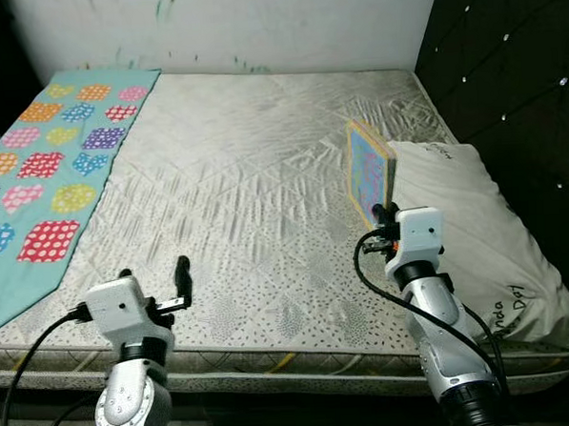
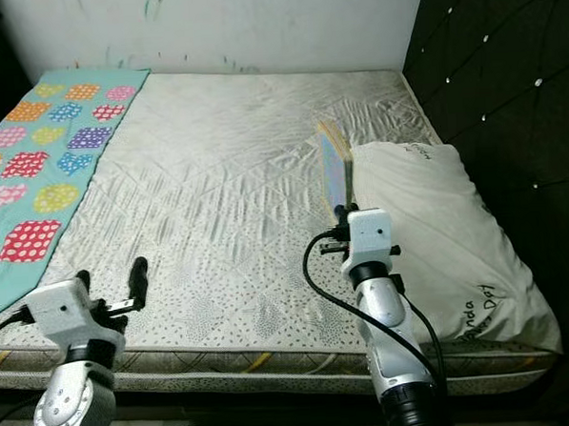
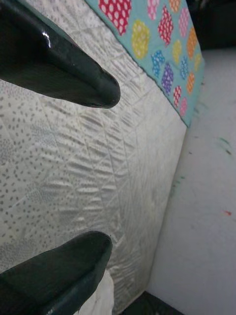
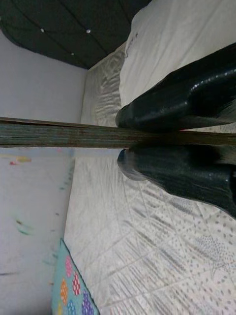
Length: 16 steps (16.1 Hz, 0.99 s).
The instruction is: Clean up the room
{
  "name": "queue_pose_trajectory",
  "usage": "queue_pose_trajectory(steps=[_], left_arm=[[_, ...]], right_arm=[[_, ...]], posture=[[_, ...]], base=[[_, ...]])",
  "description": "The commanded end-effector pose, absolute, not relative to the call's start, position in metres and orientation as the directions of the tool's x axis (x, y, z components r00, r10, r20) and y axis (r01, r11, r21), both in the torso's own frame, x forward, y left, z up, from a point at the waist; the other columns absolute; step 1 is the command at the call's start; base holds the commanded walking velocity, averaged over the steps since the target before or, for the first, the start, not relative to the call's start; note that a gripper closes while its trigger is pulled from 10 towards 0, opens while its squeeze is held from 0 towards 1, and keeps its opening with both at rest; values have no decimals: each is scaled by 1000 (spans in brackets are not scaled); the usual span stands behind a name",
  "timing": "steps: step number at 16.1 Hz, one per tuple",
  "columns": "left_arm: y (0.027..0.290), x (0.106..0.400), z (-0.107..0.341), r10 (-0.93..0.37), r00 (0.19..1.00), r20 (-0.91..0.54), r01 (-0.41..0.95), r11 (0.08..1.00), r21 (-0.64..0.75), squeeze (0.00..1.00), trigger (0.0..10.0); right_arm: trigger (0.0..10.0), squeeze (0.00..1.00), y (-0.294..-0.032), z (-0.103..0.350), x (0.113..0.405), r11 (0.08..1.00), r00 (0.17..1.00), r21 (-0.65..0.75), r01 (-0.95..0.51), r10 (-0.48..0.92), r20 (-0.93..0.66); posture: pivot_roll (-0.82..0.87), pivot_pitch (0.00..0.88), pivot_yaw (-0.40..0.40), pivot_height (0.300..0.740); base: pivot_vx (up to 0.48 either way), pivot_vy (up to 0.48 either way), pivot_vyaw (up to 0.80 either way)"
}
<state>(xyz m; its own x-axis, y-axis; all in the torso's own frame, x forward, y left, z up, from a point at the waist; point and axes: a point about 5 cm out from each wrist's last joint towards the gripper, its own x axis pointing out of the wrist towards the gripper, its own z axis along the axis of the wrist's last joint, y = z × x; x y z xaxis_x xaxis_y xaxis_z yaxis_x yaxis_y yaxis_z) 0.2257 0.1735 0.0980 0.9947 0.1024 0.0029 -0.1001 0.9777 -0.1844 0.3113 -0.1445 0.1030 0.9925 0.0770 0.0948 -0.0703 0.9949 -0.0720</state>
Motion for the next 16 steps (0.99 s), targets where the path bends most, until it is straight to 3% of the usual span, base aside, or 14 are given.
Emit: queue_pose_trajectory(steps=[1,13,15,16], left_arm=[[176,226,102,109,994,19,-104,980,-171,0,10000],[176,226,102,109,994,19,-104,980,-171,0,10000],[162,228,113,66,987,148,-70,997,24,0,10000],[163,228,113,62,987,150,-66,998,21,0,10000]], right_arm=[[10000,0,-146,112,312,995,988,-74,-67,76,136],[10000,0,-146,112,312,995,988,-74,-67,76,136],[10000,0,-155,122,310,987,987,-156,-37,61,147],[10000,0,-155,123,310,987,987,-155,-32,55,150]], posture=[[44,0,-5,740],[44,0,-5,740],[31,0,-19,740],[32,0,-18,740]], base=[[0,0,0],[0,0,0],[0,0,0],[0,0,0]])
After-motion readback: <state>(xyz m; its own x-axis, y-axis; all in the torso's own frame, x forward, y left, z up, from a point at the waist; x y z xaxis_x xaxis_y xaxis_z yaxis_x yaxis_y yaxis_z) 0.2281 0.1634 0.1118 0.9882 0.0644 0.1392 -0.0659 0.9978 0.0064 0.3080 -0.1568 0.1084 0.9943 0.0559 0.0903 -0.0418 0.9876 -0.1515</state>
